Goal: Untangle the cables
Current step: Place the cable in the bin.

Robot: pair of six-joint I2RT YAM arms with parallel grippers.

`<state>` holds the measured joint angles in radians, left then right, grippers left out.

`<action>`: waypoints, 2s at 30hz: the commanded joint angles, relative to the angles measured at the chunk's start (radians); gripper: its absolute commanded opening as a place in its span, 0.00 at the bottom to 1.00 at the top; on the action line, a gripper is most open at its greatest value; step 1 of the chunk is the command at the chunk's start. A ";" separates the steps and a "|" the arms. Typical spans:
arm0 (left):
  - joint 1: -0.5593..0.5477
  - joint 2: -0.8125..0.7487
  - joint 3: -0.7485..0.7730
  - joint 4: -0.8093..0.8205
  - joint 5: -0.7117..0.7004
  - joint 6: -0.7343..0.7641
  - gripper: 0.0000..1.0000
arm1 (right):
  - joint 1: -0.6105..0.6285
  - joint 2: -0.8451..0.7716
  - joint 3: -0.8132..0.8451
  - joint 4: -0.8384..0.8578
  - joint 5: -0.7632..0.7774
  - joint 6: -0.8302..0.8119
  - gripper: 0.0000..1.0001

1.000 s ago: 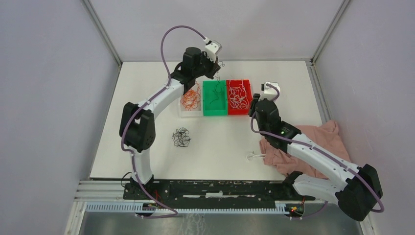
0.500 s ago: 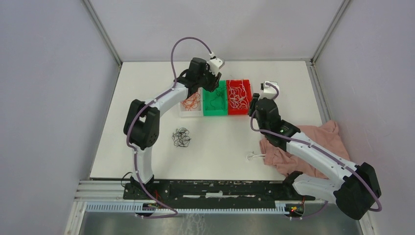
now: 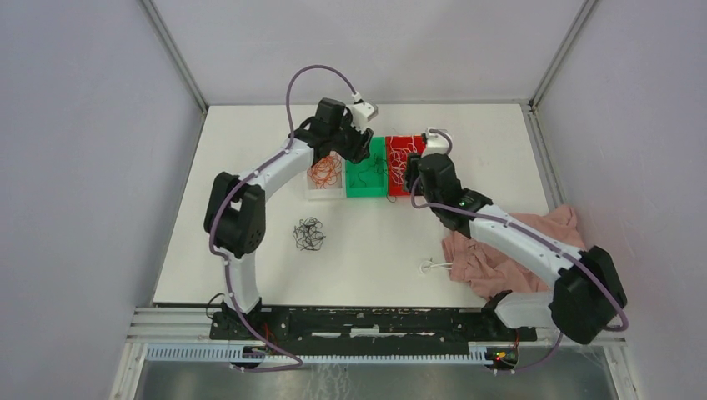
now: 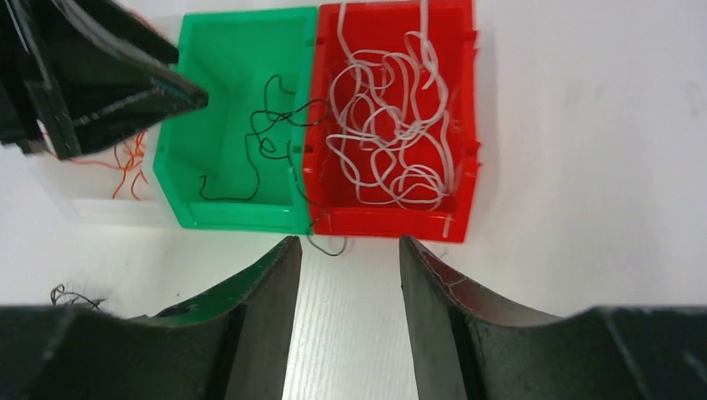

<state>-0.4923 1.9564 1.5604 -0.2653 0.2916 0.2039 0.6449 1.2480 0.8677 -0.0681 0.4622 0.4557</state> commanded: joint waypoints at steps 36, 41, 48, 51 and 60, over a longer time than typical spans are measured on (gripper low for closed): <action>0.534 -0.385 0.009 -0.382 0.531 0.056 0.75 | 0.032 0.933 0.880 -0.207 -0.127 -0.260 0.14; 0.537 -0.371 0.007 -0.351 0.537 0.030 0.74 | 0.052 1.003 0.969 -0.251 -0.150 -0.224 0.11; 0.541 -0.367 0.002 -0.340 0.536 0.024 0.73 | 0.052 0.931 0.985 -0.249 -0.192 -0.209 0.32; 0.543 -0.369 0.002 -0.340 0.541 0.021 0.73 | 0.052 0.840 0.955 -0.226 -0.206 -0.204 0.48; 0.543 -0.401 -0.027 -0.314 0.552 -0.008 0.73 | 0.051 0.527 0.637 -0.157 -0.222 -0.187 0.55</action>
<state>0.0444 1.5921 1.5536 -0.6308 0.8070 0.2340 0.6937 1.9217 1.6485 -0.2932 0.2523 0.2543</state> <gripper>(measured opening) 0.733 0.569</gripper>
